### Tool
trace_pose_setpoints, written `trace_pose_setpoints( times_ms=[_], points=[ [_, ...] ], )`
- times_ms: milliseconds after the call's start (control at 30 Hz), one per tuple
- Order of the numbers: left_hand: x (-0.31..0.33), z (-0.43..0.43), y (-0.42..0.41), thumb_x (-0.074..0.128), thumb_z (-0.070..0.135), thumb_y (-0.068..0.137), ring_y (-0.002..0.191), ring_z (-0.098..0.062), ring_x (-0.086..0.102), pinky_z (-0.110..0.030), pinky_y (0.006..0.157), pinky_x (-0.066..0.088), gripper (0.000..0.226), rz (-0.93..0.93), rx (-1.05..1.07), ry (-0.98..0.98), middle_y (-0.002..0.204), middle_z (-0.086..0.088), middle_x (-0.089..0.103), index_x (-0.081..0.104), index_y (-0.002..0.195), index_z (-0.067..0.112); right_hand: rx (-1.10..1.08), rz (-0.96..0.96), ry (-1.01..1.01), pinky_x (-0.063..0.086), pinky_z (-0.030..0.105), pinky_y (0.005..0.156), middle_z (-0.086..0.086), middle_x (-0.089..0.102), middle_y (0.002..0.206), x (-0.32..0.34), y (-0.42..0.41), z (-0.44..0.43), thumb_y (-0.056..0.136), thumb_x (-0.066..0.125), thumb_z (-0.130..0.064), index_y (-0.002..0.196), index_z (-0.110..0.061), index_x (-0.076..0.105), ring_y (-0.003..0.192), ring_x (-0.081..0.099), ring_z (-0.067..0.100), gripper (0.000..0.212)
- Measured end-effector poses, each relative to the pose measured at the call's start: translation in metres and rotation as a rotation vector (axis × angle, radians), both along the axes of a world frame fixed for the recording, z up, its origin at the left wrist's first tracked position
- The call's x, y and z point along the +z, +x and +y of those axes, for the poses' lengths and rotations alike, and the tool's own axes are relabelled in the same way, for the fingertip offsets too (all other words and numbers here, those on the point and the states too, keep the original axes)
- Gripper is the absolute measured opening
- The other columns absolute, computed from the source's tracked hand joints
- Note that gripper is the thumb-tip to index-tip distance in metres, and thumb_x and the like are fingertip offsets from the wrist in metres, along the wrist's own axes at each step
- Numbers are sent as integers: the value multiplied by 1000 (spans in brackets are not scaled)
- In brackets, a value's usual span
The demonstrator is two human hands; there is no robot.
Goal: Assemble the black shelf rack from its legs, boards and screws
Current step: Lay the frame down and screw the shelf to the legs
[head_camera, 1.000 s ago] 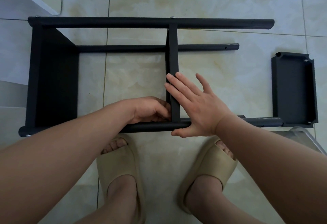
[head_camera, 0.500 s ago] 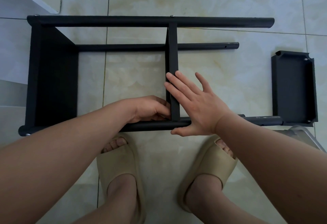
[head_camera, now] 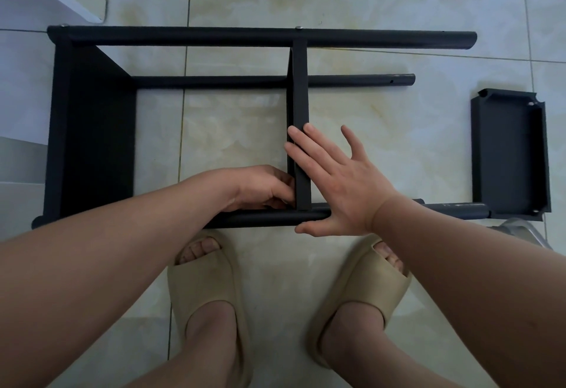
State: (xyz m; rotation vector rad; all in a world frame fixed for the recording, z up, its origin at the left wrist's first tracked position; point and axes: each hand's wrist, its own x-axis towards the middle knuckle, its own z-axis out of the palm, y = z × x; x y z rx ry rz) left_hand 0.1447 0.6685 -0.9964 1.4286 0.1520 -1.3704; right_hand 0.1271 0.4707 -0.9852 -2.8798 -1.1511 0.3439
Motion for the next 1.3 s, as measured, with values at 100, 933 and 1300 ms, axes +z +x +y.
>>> trace_pose_setpoints(
  times_ms=[100, 933, 1300],
  points=[
    [-3, 0, -2, 57, -4, 92, 57, -4, 64, -12, 54, 47, 16, 8, 48, 13, 62, 6, 67, 64, 84, 8, 0, -5, -2, 14, 65, 120, 5, 3, 171, 0, -1, 0, 76, 36, -89, 162, -11, 13, 158, 2, 23, 118],
    [-13, 7, -2, 54, -5, 94, 73, -12, 69, -19, 66, 52, 17, 89, 61, -32, 80, 0, 72, 62, 99, 9, 6, -8, -25, 14, 63, 121, 6, 2, 171, 2, -1, 0, 77, 36, -88, 162, -10, 14, 158, 1, 23, 118],
    [-10, 0, -2, 67, 15, 70, 78, -23, 53, -28, 68, 41, 17, -5, 20, 54, 78, -8, 59, 62, 85, 10, 7, -4, -22, 12, 63, 121, 6, 3, 171, 1, -1, 0, 77, 35, -89, 162, -10, 14, 158, 1, 23, 118]
  ],
)
